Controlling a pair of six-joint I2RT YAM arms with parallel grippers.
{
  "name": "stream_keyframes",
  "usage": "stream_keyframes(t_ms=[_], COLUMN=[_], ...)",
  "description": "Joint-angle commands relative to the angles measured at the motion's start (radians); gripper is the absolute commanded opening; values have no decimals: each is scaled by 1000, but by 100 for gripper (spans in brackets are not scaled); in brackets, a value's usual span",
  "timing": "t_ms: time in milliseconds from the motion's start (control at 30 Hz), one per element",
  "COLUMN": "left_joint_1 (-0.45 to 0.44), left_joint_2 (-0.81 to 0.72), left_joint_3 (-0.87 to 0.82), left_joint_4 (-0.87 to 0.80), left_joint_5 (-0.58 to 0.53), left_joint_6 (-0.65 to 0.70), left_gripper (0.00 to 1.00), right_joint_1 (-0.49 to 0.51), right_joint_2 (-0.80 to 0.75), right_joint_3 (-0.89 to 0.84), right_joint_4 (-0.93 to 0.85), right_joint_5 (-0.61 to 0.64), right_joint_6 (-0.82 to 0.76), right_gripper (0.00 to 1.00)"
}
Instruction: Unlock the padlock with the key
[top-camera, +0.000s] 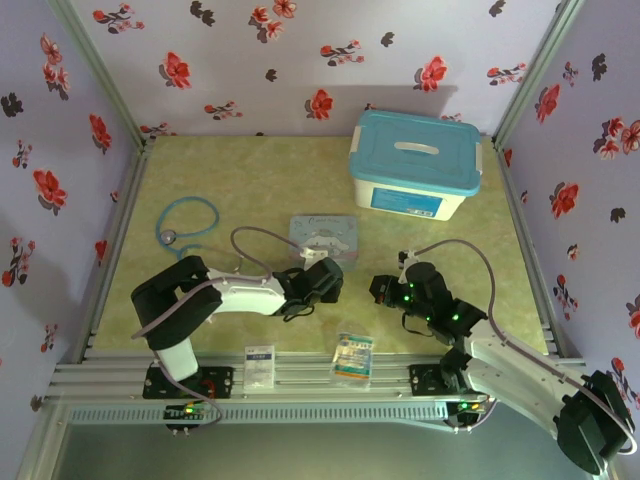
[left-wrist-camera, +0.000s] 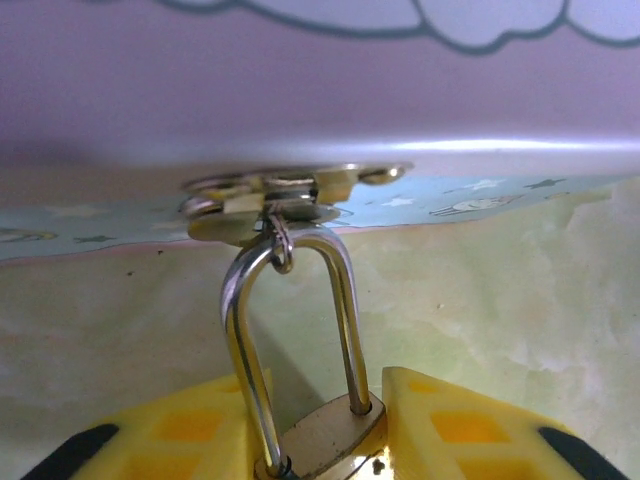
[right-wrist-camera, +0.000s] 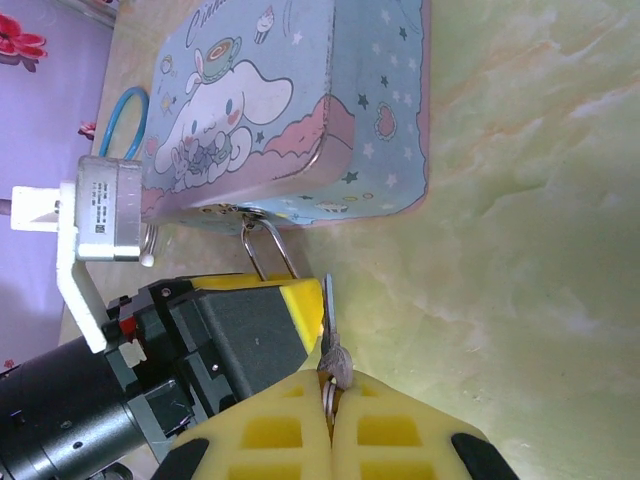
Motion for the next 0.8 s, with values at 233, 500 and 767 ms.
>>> stream_keyframes(t_ms=[233, 500, 767], left_joint_1=[13, 13, 24], left_joint_2=[-44, -25, -37], left_joint_3=[-68, -109, -170], left_joint_4=[139, 253, 428], left_joint_5=[29, 46, 46], left_joint_6=[-29, -109, -263], left_gripper=[18, 12, 3], right_joint_1=[-3, 2, 2], right_joint_2=[42, 241, 273], right_joint_3=[-35, -78, -153], right_joint_4=[98, 319, 538], right_joint_5=[-6, -87, -180], right_joint_6=[63, 129, 212], right_gripper=[0, 0, 0])
